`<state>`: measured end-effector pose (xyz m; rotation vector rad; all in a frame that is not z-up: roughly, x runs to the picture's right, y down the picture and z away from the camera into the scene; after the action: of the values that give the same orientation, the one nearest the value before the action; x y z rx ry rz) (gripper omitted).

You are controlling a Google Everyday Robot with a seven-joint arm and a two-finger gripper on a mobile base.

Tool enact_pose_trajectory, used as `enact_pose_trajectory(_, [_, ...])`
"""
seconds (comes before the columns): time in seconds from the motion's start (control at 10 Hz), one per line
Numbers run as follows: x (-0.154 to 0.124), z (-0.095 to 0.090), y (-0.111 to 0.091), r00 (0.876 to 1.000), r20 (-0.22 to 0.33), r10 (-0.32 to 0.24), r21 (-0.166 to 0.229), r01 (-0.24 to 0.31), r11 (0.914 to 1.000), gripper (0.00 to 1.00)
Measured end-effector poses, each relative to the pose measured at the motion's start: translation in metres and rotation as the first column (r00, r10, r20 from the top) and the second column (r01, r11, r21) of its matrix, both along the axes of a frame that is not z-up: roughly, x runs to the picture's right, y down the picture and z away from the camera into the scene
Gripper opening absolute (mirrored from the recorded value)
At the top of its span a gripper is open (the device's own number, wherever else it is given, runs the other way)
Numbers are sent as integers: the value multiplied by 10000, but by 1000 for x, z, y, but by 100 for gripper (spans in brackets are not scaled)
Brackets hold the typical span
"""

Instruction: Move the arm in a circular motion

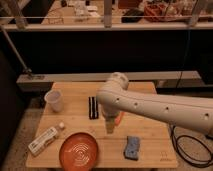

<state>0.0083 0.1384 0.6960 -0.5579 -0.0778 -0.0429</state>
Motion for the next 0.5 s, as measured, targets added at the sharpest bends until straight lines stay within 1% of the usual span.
enact_pose_trajectory(0.1, [-23,6,-9,9993,351,-105,94,102,9999,80])
enact_pose_trajectory(0.2, [-40,19,-25,9983,553,-163,219,151,9996,80])
enact_pose_trajectory(0.3, [-48,30,-41,9980,604,-199,301,181,9994,80])
enact_pose_trajectory(0.4, [-54,46,-61,9979,624,-196,388,172,9991,80])
enact_pose_trajectory(0.5, [-54,58,-78,9984,558,-124,435,100,9990,80])
